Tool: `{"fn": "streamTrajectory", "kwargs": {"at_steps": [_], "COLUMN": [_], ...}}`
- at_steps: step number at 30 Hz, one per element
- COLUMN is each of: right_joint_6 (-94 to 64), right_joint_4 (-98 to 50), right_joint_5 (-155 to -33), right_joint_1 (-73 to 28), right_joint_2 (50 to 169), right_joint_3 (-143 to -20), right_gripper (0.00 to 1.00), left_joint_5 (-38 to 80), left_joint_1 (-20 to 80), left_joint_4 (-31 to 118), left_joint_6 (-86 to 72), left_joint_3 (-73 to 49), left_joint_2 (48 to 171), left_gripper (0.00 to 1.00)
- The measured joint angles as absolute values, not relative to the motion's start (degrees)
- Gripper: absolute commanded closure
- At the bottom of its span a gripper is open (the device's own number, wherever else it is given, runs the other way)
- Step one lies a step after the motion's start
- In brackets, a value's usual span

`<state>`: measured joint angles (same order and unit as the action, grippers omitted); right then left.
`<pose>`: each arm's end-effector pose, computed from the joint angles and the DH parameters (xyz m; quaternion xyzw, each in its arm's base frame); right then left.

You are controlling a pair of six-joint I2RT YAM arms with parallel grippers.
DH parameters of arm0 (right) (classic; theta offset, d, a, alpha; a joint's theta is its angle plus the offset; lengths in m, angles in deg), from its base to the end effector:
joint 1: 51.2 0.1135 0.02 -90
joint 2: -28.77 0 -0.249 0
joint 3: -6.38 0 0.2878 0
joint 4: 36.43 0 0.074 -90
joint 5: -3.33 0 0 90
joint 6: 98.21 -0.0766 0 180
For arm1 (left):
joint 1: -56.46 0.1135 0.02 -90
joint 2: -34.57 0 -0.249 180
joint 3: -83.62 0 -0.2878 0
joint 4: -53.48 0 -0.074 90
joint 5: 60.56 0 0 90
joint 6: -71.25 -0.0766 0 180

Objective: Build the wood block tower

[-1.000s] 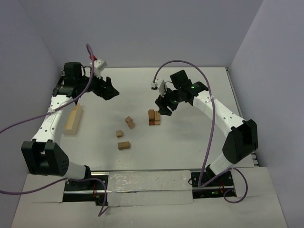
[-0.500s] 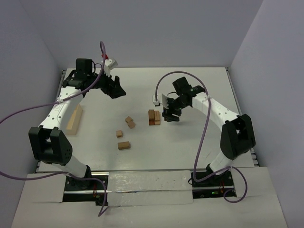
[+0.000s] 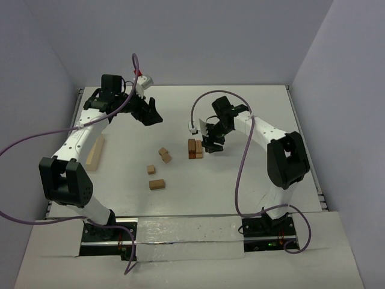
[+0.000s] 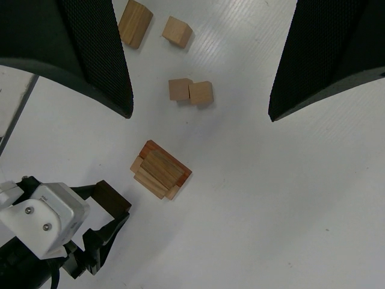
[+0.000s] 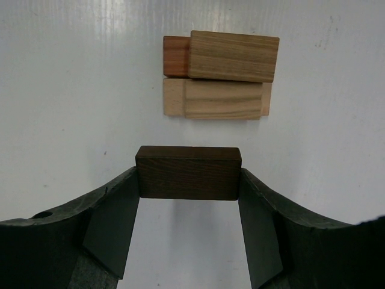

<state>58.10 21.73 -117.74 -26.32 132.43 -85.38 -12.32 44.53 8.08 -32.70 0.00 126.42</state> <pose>0.3535 0.2075 0.1649 -0.7104 0.6309 0.1877 0.2493 0.3946 -0.1355 0.2993 0.3347 0.7950 -0.3173 0.3941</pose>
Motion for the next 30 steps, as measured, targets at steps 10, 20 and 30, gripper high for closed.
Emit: {"fn": "streamTrajectory", "kwargs": {"at_steps": [10,20,30], "right_joint_6": [55.72,54.94,53.88], "right_joint_4": [21.1,21.04,21.09], "right_joint_5": [-116.76,-116.11,-115.37], "right_joint_1": [-25.77,-24.71,-23.37], "right_joint_2": [136.9,140.21,143.04], "right_joint_3": [-88.91,-92.67,-94.45], "right_gripper": [0.82,0.8,0.78], "left_joint_5": [-11.16,-9.77,-9.11], "left_joint_1": [44.43,44.43,44.43], "left_joint_4": [8.21,9.02,9.1], "left_joint_6": [-32.68,-32.4,-32.42], "left_joint_3": [0.05,0.05,0.05], "left_joint_2": [128.02,128.04,128.04], "left_gripper": [0.01,0.01,0.01]}}
